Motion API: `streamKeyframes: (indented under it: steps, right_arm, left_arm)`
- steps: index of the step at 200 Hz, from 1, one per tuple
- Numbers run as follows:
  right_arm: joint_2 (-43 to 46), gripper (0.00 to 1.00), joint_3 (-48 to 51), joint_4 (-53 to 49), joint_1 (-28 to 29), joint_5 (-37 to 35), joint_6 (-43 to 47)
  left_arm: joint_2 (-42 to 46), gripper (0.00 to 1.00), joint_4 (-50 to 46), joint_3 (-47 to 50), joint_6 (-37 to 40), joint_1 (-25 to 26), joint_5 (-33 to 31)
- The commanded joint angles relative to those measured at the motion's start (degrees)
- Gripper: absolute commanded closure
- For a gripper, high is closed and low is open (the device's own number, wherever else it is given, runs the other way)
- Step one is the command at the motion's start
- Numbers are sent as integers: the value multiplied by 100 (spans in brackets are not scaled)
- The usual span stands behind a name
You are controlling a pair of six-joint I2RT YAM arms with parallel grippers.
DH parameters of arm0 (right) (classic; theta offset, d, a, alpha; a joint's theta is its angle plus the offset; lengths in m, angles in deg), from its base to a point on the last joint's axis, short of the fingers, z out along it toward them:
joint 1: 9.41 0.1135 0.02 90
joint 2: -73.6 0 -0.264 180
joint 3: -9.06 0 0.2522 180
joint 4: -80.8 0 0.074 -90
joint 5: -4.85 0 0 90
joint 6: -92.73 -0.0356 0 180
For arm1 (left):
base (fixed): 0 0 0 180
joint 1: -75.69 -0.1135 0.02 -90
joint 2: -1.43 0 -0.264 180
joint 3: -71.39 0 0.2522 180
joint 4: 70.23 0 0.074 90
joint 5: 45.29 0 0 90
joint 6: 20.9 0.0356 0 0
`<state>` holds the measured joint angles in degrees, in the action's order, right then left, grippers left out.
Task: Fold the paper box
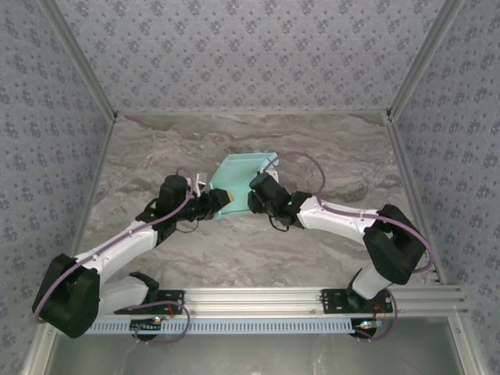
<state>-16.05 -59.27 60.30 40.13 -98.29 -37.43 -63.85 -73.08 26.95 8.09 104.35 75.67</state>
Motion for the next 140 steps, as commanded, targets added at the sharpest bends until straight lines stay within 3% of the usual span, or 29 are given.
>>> streamKeyframes:
  steps: [1, 28, 74, 140]
  right_arm:
    - [141, 70, 301, 203, -116, 188, 111]
    - [132, 72, 152, -99, -151, 255, 360]
    - [-302, 64, -530, -818, 4, -31, 892]
    - [-207, 57, -617, -801, -165, 306, 949]
  left_arm:
    - [15, 55, 359, 8, 131, 7, -157]
    - [-92, 56, 134, -81, 348, 5, -88]
    - [-197, 56, -144, -149, 663, 28, -59]
    - [-90, 57, -553, -211, 937, 60, -243]
